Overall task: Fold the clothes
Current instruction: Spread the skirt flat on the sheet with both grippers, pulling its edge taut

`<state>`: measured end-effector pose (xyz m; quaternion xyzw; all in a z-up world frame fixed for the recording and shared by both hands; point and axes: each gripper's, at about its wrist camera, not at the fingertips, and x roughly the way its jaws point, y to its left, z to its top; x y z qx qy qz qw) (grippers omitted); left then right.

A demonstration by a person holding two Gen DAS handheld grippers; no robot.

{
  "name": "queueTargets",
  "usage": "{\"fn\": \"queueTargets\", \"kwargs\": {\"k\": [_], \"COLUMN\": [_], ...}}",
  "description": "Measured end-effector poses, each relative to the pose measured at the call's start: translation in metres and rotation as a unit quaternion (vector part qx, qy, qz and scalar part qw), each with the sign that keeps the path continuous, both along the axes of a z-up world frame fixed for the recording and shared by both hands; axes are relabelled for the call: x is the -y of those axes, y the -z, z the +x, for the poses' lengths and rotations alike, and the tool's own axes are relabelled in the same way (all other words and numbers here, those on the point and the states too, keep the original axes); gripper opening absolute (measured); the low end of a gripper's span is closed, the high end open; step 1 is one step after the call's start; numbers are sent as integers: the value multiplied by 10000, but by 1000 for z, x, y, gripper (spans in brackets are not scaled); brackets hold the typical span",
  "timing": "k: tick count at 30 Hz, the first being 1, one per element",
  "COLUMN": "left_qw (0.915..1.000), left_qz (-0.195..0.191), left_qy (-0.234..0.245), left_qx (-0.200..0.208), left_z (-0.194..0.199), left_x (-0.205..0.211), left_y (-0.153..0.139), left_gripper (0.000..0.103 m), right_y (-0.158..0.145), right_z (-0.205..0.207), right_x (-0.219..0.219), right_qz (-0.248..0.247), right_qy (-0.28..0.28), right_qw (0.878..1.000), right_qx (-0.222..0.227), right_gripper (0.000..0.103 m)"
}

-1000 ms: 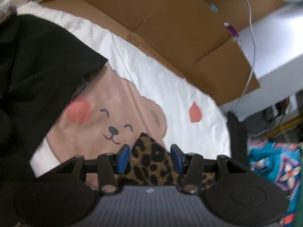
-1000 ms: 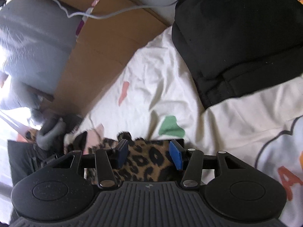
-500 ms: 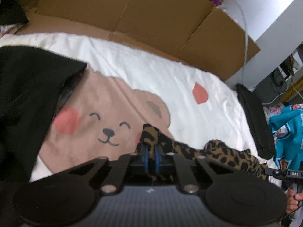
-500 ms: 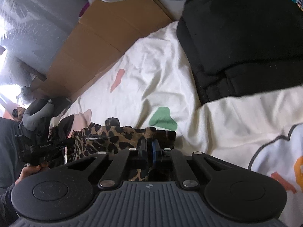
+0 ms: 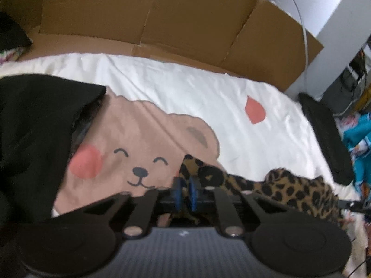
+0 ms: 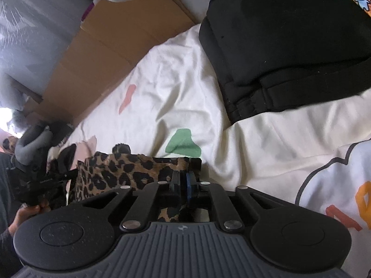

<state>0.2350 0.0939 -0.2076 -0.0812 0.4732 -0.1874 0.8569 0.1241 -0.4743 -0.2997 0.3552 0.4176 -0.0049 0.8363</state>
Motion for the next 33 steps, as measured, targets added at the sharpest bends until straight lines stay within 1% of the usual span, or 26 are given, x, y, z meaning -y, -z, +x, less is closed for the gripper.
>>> {"fn": "queueTargets", "kwargs": {"k": [1,2,3,4,6,7,8,11,15,19,23,25,29,33], "left_qw": [10000,10000,10000,9999,9998,9997,9995,9988,9972,9948,9951,9952,9948,9947], "left_qz": [24,31,22,14,89,154,206,386,615,858,818,800,787,758], "left_qy": [25,51,79,102,157,193,216,311,420,536,536,554,628,684], "left_qx": [25,37,34,30,5,-49,-114,-28,52,127,123,128,143,75], "left_z": [0,-1,0,0,2,4,5,3,0,0,-2,-2,-1,3], "left_x": [0,0,1,2,5,7,9,16,26,35,35,35,37,37], "left_y": [0,0,0,1,4,8,12,14,14,13,13,13,15,15], "left_gripper": [20,24,25,26,27,29,29,31,35,35,35,35,35,35], "right_y": [0,-1,-1,-1,1,2,3,6,8,6,1,1,3,6], "right_z": [1,2,3,4,8,10,13,19,24,29,32,32,34,36], "right_x": [-1,-1,-2,-3,-7,-9,-12,-22,-34,-44,-51,-53,-50,-48], "right_qz": [-20,-39,-58,-83,-176,-237,-330,-619,-905,-1272,-1512,-1553,-1444,-1395], "right_qy": [-22,-48,-74,-96,-157,-204,-261,-429,-597,-787,-817,-796,-743,-738], "right_qw": [10000,10000,9999,9999,9997,9995,9991,9969,9938,9882,9839,9832,9849,9860], "right_qx": [15,29,43,51,6,-35,-100,-215,-258,-322,-483,-539,-605,-539], "right_gripper": [10,19,25,35,37,37,40,45,47,48,48,48,49,49]}}
